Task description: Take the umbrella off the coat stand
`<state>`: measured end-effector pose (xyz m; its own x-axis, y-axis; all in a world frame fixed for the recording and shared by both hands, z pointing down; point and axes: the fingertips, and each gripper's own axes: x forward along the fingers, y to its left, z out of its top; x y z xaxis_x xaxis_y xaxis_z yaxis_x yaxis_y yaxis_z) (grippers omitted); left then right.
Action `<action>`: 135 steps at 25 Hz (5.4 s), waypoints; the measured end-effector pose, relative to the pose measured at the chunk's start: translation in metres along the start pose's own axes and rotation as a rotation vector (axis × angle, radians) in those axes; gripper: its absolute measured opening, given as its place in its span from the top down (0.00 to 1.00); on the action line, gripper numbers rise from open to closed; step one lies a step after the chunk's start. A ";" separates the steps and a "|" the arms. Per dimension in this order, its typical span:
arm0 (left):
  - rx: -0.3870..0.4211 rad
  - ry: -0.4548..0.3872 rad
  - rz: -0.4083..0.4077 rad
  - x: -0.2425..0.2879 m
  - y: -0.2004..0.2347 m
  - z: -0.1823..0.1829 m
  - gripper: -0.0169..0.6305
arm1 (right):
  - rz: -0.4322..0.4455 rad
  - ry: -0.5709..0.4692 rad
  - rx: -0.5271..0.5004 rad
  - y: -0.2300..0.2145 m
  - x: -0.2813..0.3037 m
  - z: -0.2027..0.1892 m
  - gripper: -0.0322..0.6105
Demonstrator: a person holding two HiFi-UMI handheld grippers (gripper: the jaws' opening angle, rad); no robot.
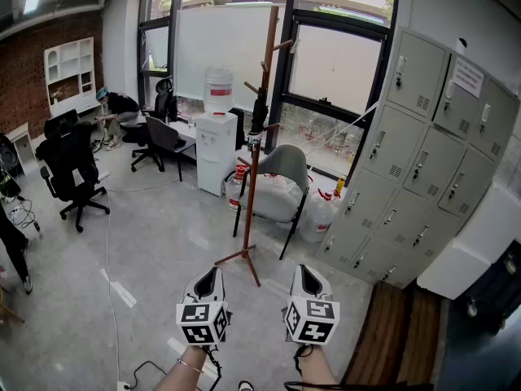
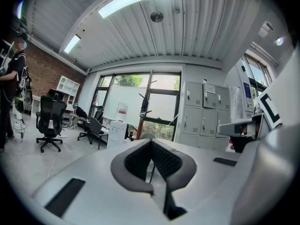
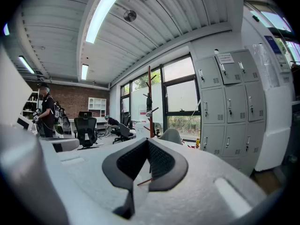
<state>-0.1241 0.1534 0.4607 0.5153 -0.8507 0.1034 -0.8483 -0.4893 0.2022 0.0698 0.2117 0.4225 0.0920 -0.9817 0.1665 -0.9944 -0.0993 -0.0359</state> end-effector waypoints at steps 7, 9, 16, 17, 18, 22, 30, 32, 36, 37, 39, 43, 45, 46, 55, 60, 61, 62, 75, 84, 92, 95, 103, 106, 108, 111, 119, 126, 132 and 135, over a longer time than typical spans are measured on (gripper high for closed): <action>-0.008 0.008 -0.014 -0.016 0.003 -0.007 0.97 | 0.012 0.013 0.007 0.014 -0.011 -0.009 0.94; -0.009 0.010 -0.015 -0.022 0.003 -0.009 0.97 | 0.020 0.010 0.022 0.018 -0.015 -0.011 0.94; -0.006 0.024 -0.018 -0.044 0.008 -0.017 0.97 | 0.001 0.030 0.047 0.022 -0.034 -0.024 0.94; -0.006 0.025 -0.019 -0.046 0.009 -0.018 0.97 | -0.004 0.037 0.049 0.022 -0.036 -0.028 0.94; -0.005 0.025 -0.018 -0.047 0.009 -0.020 0.97 | -0.008 0.043 0.052 0.022 -0.037 -0.032 0.94; -0.012 0.035 -0.014 -0.044 0.012 -0.028 0.97 | -0.018 0.061 0.064 0.016 -0.035 -0.040 0.94; -0.017 0.024 0.007 0.005 0.010 -0.023 0.97 | 0.009 0.042 0.043 -0.004 0.014 -0.024 0.94; -0.019 0.018 0.016 0.021 0.008 -0.019 0.97 | 0.024 0.040 0.038 -0.011 0.032 -0.018 0.94; -0.015 0.001 0.035 0.053 0.005 -0.008 0.97 | 0.059 0.031 0.031 -0.023 0.067 -0.004 0.94; -0.012 -0.001 0.041 0.061 0.005 -0.006 0.97 | 0.067 0.028 0.030 -0.026 0.075 -0.001 0.94; -0.005 -0.005 0.050 0.075 0.005 -0.001 0.97 | 0.080 0.020 0.028 -0.031 0.089 0.005 0.94; 0.007 -0.012 0.062 0.103 0.002 0.004 0.97 | 0.093 0.010 0.030 -0.047 0.113 0.010 0.94; 0.013 -0.016 0.066 0.115 0.000 0.006 0.97 | 0.096 0.009 0.031 -0.056 0.125 0.011 0.94; 0.014 -0.017 0.069 0.120 -0.001 0.007 0.97 | 0.099 0.009 0.032 -0.059 0.130 0.012 0.94; 0.007 -0.006 0.093 0.158 0.001 0.005 0.97 | 0.130 0.018 0.028 -0.075 0.170 0.017 0.94; -0.005 -0.004 0.098 0.180 0.005 0.006 0.97 | 0.141 0.028 0.002 -0.080 0.190 0.021 0.94; -0.006 -0.004 0.099 0.185 0.007 0.007 0.97 | 0.139 0.027 0.001 -0.081 0.194 0.022 0.94; -0.006 -0.005 0.099 0.189 0.008 0.008 0.97 | 0.137 0.027 0.000 -0.082 0.199 0.023 0.94; 0.012 -0.013 0.063 0.281 0.043 0.034 0.97 | 0.102 0.035 0.002 -0.087 0.290 0.037 0.94; 0.010 -0.021 0.005 0.365 0.077 0.069 0.97 | 0.056 0.012 -0.007 -0.084 0.366 0.072 0.94; 0.015 -0.025 -0.047 0.435 0.109 0.095 0.97 | 0.014 0.007 -0.010 -0.077 0.434 0.093 0.94; 0.016 -0.026 -0.058 0.458 0.123 0.102 0.97 | 0.005 0.001 -0.011 -0.072 0.459 0.101 0.94; 0.023 -0.030 -0.077 0.506 0.157 0.124 0.97 | -0.014 -0.015 -0.002 -0.060 0.509 0.120 0.94; 0.010 -0.026 -0.074 0.519 0.163 0.123 0.97 | -0.020 0.000 -0.007 -0.061 0.518 0.117 0.94; 0.003 -0.024 -0.073 0.526 0.162 0.120 0.97 | -0.018 0.008 -0.013 -0.065 0.525 0.117 0.94; -0.009 -0.022 -0.063 0.535 0.162 0.119 0.97 | -0.004 0.010 -0.025 -0.066 0.537 0.121 0.94; -0.001 -0.022 -0.034 0.549 0.165 0.127 0.97 | 0.029 0.002 -0.030 -0.068 0.555 0.135 0.94; 0.012 -0.004 -0.018 0.553 0.169 0.122 0.97 | 0.069 -0.059 0.020 -0.065 0.557 0.144 0.94; -0.004 -0.018 0.001 0.554 0.174 0.125 0.97 | 0.125 -0.080 0.024 -0.058 0.558 0.151 0.91; -0.010 -0.021 0.012 0.554 0.177 0.124 0.97 | 0.136 -0.080 0.022 -0.057 0.559 0.153 0.90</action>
<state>-0.0032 -0.4284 0.4335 0.5020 -0.8606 0.0857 -0.8533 -0.4767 0.2112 0.1860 -0.3561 0.3668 -0.0386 -0.9960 0.0801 -0.9967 0.0326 -0.0748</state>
